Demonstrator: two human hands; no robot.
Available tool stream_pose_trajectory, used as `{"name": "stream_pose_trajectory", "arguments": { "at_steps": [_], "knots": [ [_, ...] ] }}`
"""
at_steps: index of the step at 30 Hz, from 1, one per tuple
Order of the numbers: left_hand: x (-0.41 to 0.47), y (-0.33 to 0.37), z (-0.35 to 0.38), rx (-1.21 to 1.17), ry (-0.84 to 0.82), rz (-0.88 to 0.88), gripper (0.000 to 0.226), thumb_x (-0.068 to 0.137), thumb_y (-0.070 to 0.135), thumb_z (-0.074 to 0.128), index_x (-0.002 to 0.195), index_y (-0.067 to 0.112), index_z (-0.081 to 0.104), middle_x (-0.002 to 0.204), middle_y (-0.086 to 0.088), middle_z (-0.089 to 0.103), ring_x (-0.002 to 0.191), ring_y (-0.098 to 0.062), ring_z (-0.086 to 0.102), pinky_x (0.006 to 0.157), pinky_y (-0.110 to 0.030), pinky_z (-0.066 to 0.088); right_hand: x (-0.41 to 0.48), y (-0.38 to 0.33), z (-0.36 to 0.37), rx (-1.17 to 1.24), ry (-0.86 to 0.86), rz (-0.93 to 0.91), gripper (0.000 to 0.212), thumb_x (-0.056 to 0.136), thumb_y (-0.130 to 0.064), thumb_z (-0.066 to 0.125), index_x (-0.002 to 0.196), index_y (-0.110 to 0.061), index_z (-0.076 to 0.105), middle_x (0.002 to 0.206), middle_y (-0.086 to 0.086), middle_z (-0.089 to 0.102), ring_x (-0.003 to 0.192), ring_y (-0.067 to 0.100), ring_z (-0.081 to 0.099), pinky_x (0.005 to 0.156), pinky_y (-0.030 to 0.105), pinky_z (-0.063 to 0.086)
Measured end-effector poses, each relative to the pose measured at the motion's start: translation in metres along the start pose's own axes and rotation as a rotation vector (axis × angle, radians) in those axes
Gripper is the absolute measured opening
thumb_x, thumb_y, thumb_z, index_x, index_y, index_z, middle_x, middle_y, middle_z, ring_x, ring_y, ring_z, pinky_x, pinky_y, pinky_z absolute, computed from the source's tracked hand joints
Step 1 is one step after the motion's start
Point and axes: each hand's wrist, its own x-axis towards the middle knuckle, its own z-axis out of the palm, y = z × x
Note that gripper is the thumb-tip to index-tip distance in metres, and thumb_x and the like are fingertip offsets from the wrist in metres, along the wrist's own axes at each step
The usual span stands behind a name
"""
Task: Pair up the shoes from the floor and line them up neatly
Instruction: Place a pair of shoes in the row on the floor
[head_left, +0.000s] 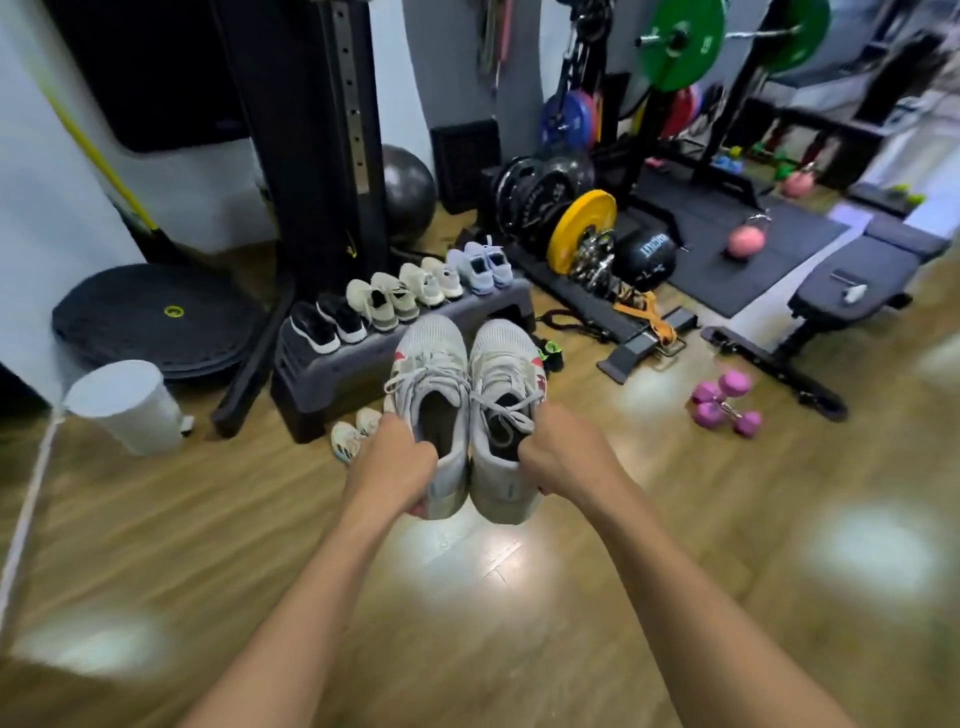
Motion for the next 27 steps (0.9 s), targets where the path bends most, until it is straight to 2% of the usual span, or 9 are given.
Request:
{"name": "stream_pose_trajectory", "arguments": {
  "at_steps": [5, 8, 11, 13, 16, 19, 22, 24, 27],
  "knots": [
    [0.094, 0.022, 0.064, 0.062, 0.015, -0.04, 0.044, 0.086, 0.018, 0.044, 0.129, 0.013, 0.036, 0.115, -0.013, 0.055, 0.089, -0.036, 0.063, 0.072, -0.048, 0.058, 0.112, 0.045, 0.007, 0.055, -0.031, 0.068, 0.012, 0.071, -0.006, 0.048, 0.083, -0.01, 0.047, 0.085, 0.014, 0.058, 0.078, 0.034, 0.055, 0.055, 0.03, 0.036],
    [0.144, 0.016, 0.095, 0.07, 0.043, -0.131, 0.051, 0.083, 0.02, 0.043, 0.133, 0.014, 0.032, 0.117, -0.016, 0.059, 0.094, -0.038, 0.063, 0.082, -0.049, 0.054, 0.179, 0.061, 0.029, 0.083, -0.057, 0.039, 0.021, 0.074, -0.006, 0.049, 0.095, -0.009, 0.05, 0.093, 0.015, 0.061, 0.09, 0.038, 0.055, 0.064, 0.032, 0.037],
    [0.187, -0.004, 0.118, 0.041, 0.087, -0.247, 0.046, 0.086, 0.02, 0.046, 0.13, 0.012, 0.036, 0.118, -0.014, 0.061, 0.101, -0.038, 0.061, 0.085, -0.045, 0.051, 0.241, 0.067, 0.067, 0.11, -0.104, 0.004, 0.029, 0.078, -0.013, 0.058, 0.107, -0.011, 0.056, 0.1, 0.014, 0.066, 0.098, 0.038, 0.057, 0.067, 0.029, 0.035],
    [0.216, -0.022, 0.131, 0.027, 0.093, -0.332, 0.038, 0.09, 0.021, 0.047, 0.125, 0.011, 0.038, 0.117, -0.015, 0.061, 0.104, -0.037, 0.059, 0.084, -0.042, 0.049, 0.278, 0.067, 0.099, 0.113, -0.151, -0.007, 0.031, 0.078, -0.015, 0.06, 0.109, -0.013, 0.056, 0.102, 0.013, 0.068, 0.098, 0.038, 0.058, 0.067, 0.031, 0.04],
    [0.261, -0.058, 0.155, -0.028, 0.106, -0.432, 0.033, 0.095, 0.023, 0.048, 0.124, 0.009, 0.039, 0.122, -0.018, 0.058, 0.111, -0.038, 0.055, 0.084, -0.041, 0.046, 0.332, 0.068, 0.151, 0.12, -0.263, 0.011, 0.032, 0.077, -0.011, 0.057, 0.109, -0.014, 0.054, 0.103, 0.012, 0.067, 0.097, 0.036, 0.06, 0.07, 0.032, 0.044],
    [0.306, -0.106, 0.191, -0.099, 0.105, -0.543, 0.035, 0.096, 0.022, 0.047, 0.129, 0.013, 0.037, 0.13, -0.016, 0.054, 0.118, -0.037, 0.051, 0.085, -0.038, 0.04, 0.387, 0.077, 0.215, 0.083, -0.377, 0.041, 0.036, 0.076, -0.01, 0.061, 0.112, -0.015, 0.058, 0.108, 0.011, 0.067, 0.101, 0.033, 0.061, 0.07, 0.026, 0.04],
    [0.355, -0.168, 0.241, -0.147, 0.095, -0.652, 0.039, 0.096, 0.017, 0.047, 0.133, 0.016, 0.035, 0.131, -0.013, 0.053, 0.12, -0.036, 0.051, 0.091, -0.04, 0.042, 0.441, 0.093, 0.293, 0.045, -0.475, 0.054, 0.038, 0.075, -0.008, 0.062, 0.112, -0.013, 0.059, 0.107, 0.011, 0.068, 0.1, 0.033, 0.062, 0.071, 0.026, 0.041],
    [0.383, -0.211, 0.275, -0.18, 0.092, -0.717, 0.045, 0.093, 0.012, 0.049, 0.135, 0.016, 0.035, 0.127, -0.013, 0.055, 0.117, -0.037, 0.053, 0.095, -0.043, 0.044, 0.47, 0.109, 0.349, 0.019, -0.519, 0.058, 0.037, 0.076, -0.011, 0.062, 0.113, -0.015, 0.058, 0.108, 0.009, 0.069, 0.1, 0.032, 0.062, 0.076, 0.028, 0.045],
    [0.426, -0.277, 0.326, -0.192, 0.052, -0.755, 0.044, 0.09, 0.007, 0.049, 0.131, 0.017, 0.037, 0.118, -0.013, 0.061, 0.107, -0.035, 0.058, 0.092, -0.046, 0.047, 0.509, 0.135, 0.433, 0.015, -0.585, 0.085, 0.037, 0.079, -0.016, 0.062, 0.116, -0.015, 0.058, 0.113, 0.008, 0.068, 0.104, 0.032, 0.062, 0.085, 0.033, 0.05]
  ]
}}
